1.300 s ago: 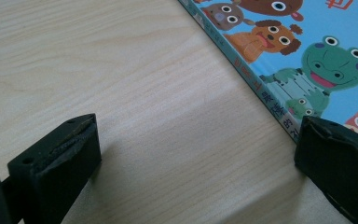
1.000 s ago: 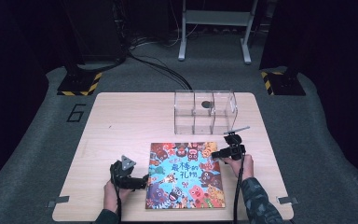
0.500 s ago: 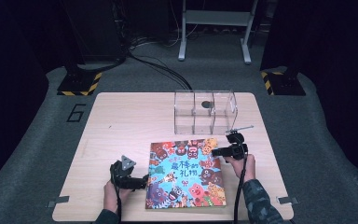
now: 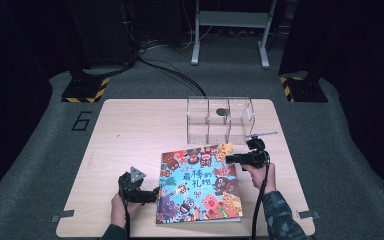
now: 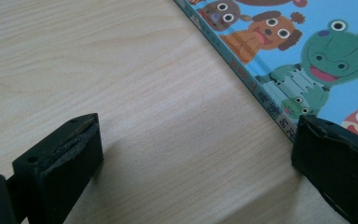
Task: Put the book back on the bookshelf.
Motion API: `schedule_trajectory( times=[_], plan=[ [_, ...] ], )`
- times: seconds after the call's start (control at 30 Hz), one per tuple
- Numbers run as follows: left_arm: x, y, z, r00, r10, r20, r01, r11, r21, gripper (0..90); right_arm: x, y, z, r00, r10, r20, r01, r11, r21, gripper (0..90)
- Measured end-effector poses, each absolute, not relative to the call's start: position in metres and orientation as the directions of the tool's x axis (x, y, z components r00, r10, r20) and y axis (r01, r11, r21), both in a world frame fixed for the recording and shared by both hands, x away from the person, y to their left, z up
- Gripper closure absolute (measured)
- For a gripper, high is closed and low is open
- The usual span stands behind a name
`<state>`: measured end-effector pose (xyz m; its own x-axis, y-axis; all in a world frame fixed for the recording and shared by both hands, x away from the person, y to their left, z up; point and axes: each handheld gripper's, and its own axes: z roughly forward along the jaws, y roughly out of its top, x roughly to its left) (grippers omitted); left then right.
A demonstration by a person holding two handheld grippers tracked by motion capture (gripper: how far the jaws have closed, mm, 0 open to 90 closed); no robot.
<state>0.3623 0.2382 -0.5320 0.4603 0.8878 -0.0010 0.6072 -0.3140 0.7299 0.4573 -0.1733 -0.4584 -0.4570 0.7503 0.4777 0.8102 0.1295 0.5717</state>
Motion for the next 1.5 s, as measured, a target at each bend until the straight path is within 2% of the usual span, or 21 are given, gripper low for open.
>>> schedule_trajectory(
  times=[0.1,0.33,0.73,0.87,0.93,0.97,1.0,1.07,1.13,1.23,1.3,1.5],
  plan=[
    [0.362,0.239,-0.532,0.467,0.884,-0.001,0.606,-0.319,0.729,1.6,0.456,-0.173,-0.463,-0.442,0.724,0.529,0.824,0.094,0.559,56.2],
    [0.362,0.240,-0.532,0.474,0.880,-0.005,0.606,-0.322,0.728,1.5,0.453,-0.169,-0.464,-0.452,0.721,0.524,0.824,0.112,0.556,54.8],
    [0.362,0.240,-0.532,0.481,0.877,-0.011,0.603,-0.322,0.730,1.6,0.459,-0.155,-0.442,-0.509,0.704,0.495,0.792,0.159,0.589,53.2],
    [0.362,0.242,-0.531,0.496,0.868,-0.002,0.604,-0.343,0.719,1.8,0.465,-0.150,-0.445,-0.495,0.697,0.518,0.812,0.160,0.561,51.7],
    [0.362,0.243,-0.530,0.508,0.862,0.001,0.608,-0.359,0.708,1.8,0.468,-0.145,-0.446,-0.504,0.693,0.516,0.811,0.175,0.558,51.7],
    [0.362,0.241,-0.531,0.491,0.871,-0.016,0.608,-0.330,0.722,1.8,0.469,-0.142,-0.446,-0.504,0.686,0.524,0.815,0.179,0.550,55.2],
    [0.362,0.243,-0.529,0.508,0.861,0.002,0.607,-0.360,0.708,1.8,0.469,-0.140,-0.446,-0.506,0.686,0.524,0.816,0.182,0.549,55.6],
    [0.362,0.243,-0.530,0.509,0.861,0.000,0.607,-0.358,0.709,1.8,0.470,-0.135,-0.447,-0.520,0.684,0.512,0.807,0.196,0.557,52.7],
    [0.362,0.243,-0.530,0.504,0.863,0.000,0.601,-0.352,0.718,1.8,0.471,-0.127,-0.448,-0.518,0.701,0.490,0.806,0.207,0.555,45.9],
    [0.362,0.242,-0.531,0.496,0.868,-0.009,0.601,-0.336,0.725,1.8,0.471,-0.125,-0.448,-0.525,0.690,0.498,0.804,0.209,0.557,42.1],
    [0.362,0.241,-0.531,0.493,0.870,-0.012,0.601,-0.330,0.728,1.9,0.472,-0.123,-0.448,-0.529,0.700,0.480,0.799,0.221,0.559,46.2],
    [0.362,0.241,-0.531,0.491,0.871,-0.013,0.601,-0.328,0.729,1.9,0.471,-0.123,-0.447,-0.532,0.703,0.473,0.797,0.225,0.561,47.5]
  ],
)
